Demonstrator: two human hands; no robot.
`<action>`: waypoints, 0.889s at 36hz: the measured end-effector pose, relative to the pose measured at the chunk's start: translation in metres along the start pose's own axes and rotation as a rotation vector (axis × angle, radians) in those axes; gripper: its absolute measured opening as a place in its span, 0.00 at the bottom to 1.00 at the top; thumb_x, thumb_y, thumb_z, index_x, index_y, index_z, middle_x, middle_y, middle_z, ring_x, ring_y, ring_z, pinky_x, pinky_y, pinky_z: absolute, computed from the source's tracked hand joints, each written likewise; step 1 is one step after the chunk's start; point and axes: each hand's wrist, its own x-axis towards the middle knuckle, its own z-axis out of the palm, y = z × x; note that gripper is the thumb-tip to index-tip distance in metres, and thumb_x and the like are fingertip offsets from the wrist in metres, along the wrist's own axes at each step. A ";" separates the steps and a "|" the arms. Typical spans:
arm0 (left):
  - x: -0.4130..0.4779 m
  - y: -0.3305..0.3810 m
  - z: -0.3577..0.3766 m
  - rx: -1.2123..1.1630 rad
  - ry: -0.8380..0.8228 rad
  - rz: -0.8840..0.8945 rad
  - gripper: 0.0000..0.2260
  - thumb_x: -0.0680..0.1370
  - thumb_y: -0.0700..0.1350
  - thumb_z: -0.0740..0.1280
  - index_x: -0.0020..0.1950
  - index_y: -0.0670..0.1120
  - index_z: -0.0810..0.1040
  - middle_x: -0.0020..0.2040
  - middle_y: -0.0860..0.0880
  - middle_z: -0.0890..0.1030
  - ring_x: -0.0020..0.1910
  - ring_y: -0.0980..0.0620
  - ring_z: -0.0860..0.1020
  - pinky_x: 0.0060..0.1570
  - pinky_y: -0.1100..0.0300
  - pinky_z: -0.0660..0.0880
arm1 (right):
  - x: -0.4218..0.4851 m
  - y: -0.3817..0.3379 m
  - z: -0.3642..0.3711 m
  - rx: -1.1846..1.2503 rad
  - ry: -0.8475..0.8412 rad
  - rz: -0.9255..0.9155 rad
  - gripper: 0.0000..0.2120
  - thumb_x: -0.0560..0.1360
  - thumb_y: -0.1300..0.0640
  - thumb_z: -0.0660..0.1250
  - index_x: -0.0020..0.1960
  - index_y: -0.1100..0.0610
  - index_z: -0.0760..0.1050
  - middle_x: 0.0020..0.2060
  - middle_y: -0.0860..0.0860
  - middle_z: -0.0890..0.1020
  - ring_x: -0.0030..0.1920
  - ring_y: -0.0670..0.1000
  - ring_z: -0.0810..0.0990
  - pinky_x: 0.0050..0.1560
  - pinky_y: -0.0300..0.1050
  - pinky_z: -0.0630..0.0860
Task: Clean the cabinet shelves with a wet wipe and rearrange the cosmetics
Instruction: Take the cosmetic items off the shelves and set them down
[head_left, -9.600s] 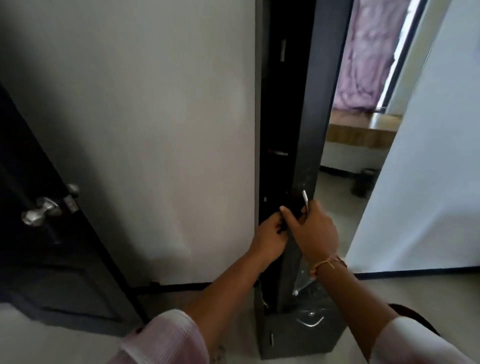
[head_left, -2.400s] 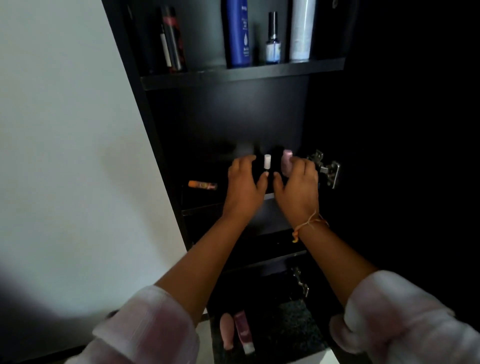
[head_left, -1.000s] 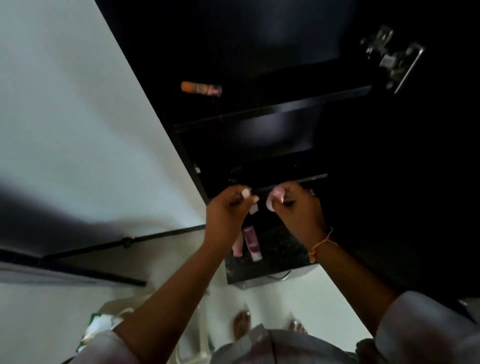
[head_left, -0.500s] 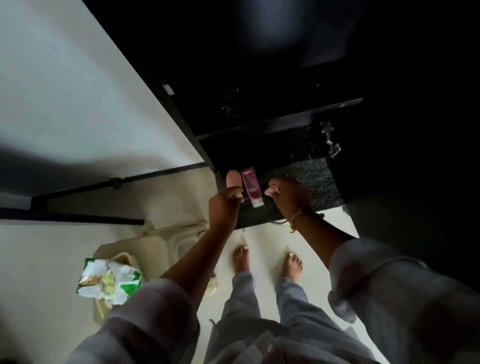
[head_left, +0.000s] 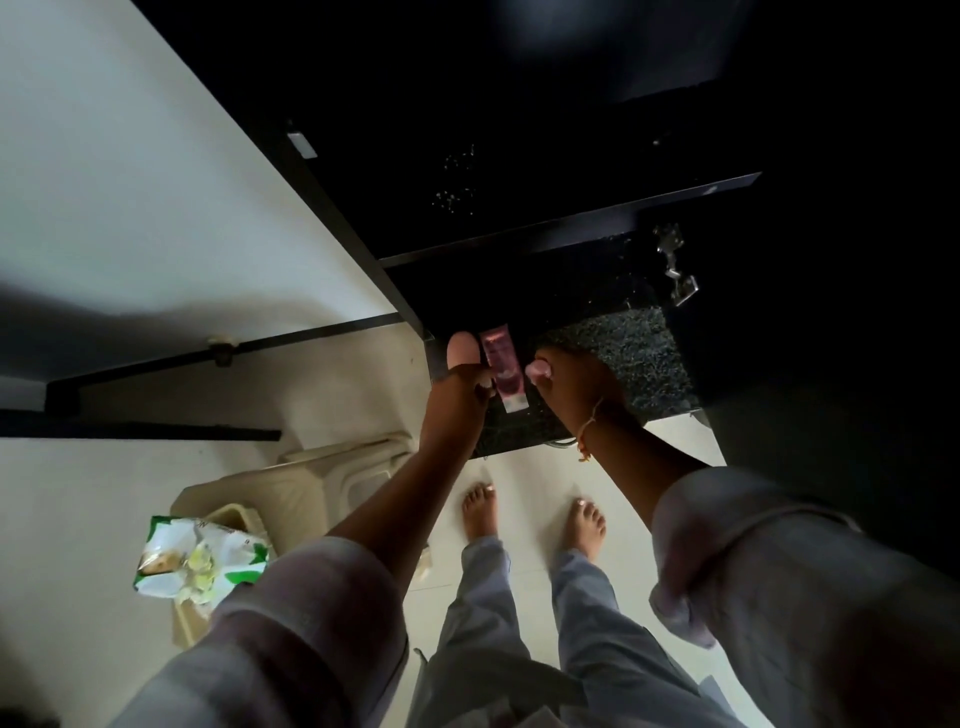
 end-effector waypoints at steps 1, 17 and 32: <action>0.001 0.001 0.001 0.000 0.007 -0.003 0.09 0.77 0.38 0.68 0.55 0.46 0.83 0.48 0.45 0.85 0.37 0.58 0.76 0.30 0.81 0.64 | 0.001 -0.001 0.001 -0.005 0.006 0.004 0.02 0.75 0.55 0.66 0.45 0.54 0.76 0.40 0.55 0.83 0.41 0.60 0.81 0.36 0.41 0.61; 0.013 0.005 0.006 -0.130 0.037 -0.023 0.09 0.77 0.41 0.68 0.57 0.46 0.75 0.48 0.51 0.79 0.43 0.55 0.77 0.31 0.75 0.67 | 0.009 -0.013 0.003 0.065 -0.072 0.097 0.15 0.77 0.52 0.69 0.59 0.60 0.75 0.52 0.60 0.81 0.55 0.61 0.80 0.51 0.49 0.77; -0.021 0.031 -0.046 -0.060 0.107 0.023 0.24 0.70 0.41 0.76 0.64 0.44 0.73 0.60 0.44 0.76 0.61 0.44 0.74 0.55 0.63 0.66 | -0.026 -0.028 -0.060 -0.077 -0.002 0.050 0.25 0.77 0.43 0.64 0.69 0.53 0.67 0.67 0.56 0.71 0.61 0.60 0.75 0.53 0.53 0.78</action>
